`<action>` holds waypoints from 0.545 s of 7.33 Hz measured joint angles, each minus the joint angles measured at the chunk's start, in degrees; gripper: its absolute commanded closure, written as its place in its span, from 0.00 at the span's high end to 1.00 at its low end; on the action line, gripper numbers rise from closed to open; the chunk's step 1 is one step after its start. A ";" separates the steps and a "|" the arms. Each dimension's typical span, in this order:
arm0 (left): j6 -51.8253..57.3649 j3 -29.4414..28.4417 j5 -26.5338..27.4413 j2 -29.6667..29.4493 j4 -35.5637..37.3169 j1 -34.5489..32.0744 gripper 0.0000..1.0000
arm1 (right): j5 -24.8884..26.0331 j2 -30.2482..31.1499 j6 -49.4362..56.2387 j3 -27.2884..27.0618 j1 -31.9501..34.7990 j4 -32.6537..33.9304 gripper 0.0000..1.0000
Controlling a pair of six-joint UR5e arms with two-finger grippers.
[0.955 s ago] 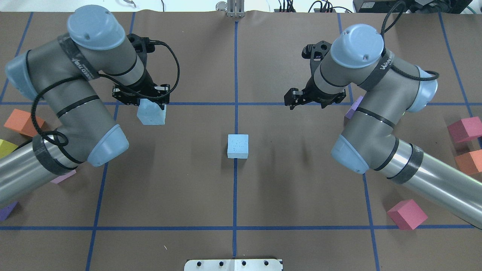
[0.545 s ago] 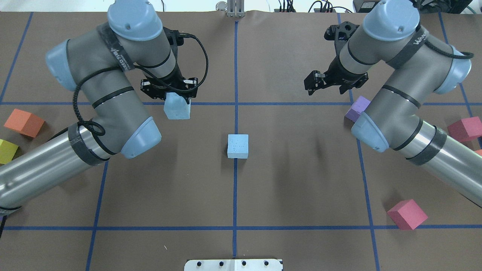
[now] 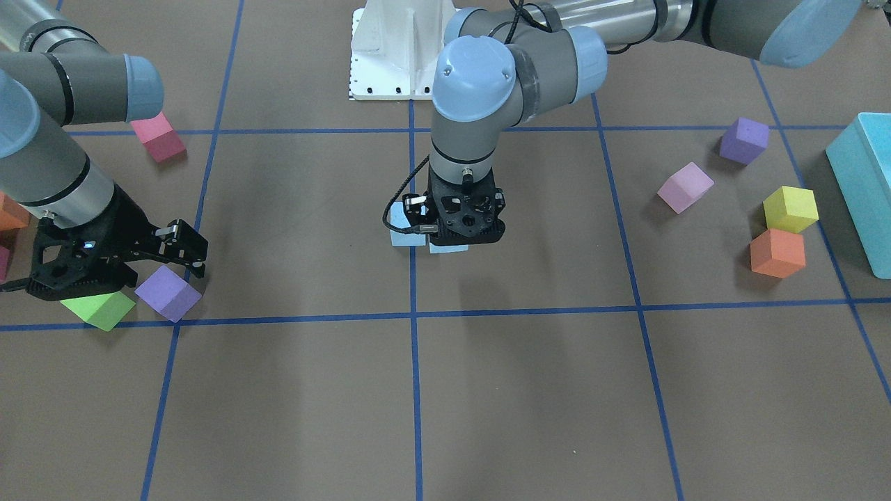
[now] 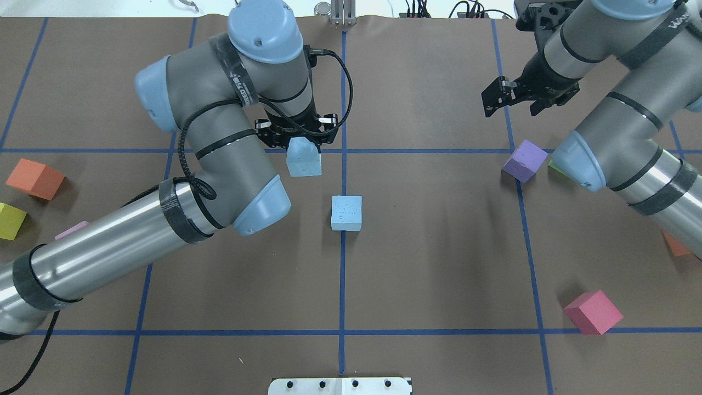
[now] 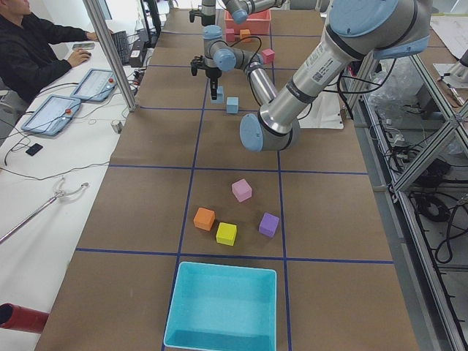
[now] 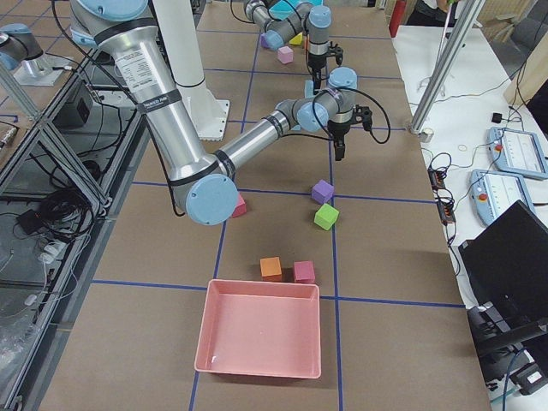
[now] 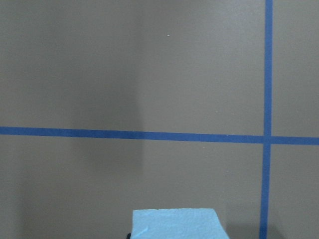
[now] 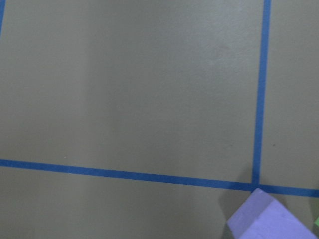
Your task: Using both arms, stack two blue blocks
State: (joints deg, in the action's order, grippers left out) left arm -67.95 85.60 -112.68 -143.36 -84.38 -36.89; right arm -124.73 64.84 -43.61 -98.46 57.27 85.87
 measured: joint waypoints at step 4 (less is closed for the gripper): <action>1.73 -4.73 2.37 -3.08 -1.67 3.24 0.57 | -0.16 0.96 0.47 -0.36 0.72 0.00 1.00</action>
State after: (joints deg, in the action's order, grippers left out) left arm -66.22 80.87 -110.31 -146.45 -86.05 -33.65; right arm -124.89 65.80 -43.14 -98.82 57.98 85.87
